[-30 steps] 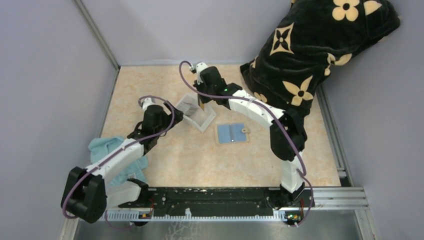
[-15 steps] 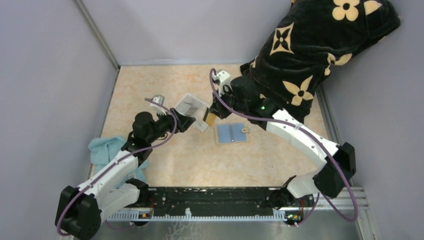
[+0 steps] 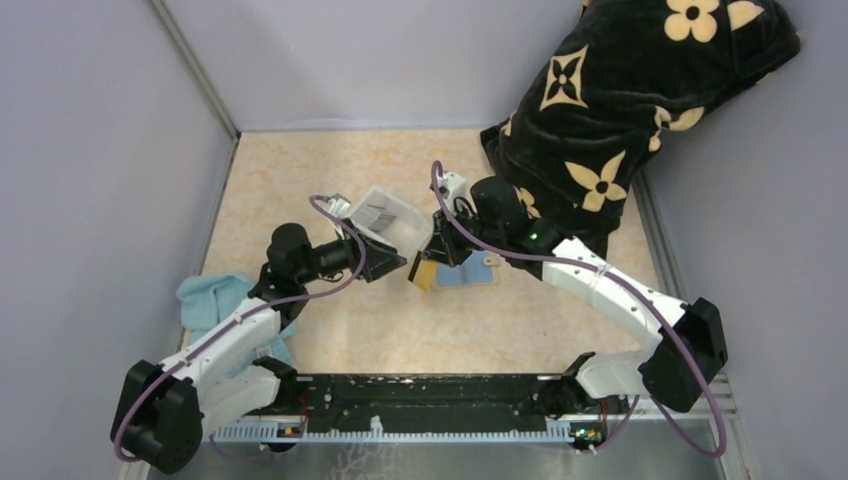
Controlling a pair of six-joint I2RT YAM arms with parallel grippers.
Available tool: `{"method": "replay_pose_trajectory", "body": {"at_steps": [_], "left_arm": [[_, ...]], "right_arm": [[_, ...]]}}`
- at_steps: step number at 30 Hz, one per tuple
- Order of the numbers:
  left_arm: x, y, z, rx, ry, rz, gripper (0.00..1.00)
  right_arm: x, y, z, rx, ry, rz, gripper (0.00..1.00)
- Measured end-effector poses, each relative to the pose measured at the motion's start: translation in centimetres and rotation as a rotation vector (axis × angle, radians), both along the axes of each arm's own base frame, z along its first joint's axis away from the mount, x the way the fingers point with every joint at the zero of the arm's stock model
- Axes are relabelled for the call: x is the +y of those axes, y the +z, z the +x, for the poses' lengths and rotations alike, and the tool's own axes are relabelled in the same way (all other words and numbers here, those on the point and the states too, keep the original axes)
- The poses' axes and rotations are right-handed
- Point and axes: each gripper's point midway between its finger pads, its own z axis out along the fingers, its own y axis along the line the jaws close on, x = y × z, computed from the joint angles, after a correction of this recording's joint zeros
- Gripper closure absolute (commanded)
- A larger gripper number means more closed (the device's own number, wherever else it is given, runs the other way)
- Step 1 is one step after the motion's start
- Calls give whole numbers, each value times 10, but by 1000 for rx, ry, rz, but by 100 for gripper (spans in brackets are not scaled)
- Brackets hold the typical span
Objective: Put the credit cards into the card holder
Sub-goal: Pick up the credit card from the storage box.
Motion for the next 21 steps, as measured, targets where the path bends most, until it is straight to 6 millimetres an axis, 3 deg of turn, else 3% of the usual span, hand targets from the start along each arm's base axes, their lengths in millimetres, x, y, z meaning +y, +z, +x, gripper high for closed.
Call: {"method": "replay_pose_trajectory", "body": {"at_steps": [9,21], "left_arm": [[-5,-10,-9,8,-68,16,31],[-15,-38,-6,73,-125,45,30]], "right_arm": [[3,15,6,23,19,105,100],[7,4,13,115,72,169,100]]}}
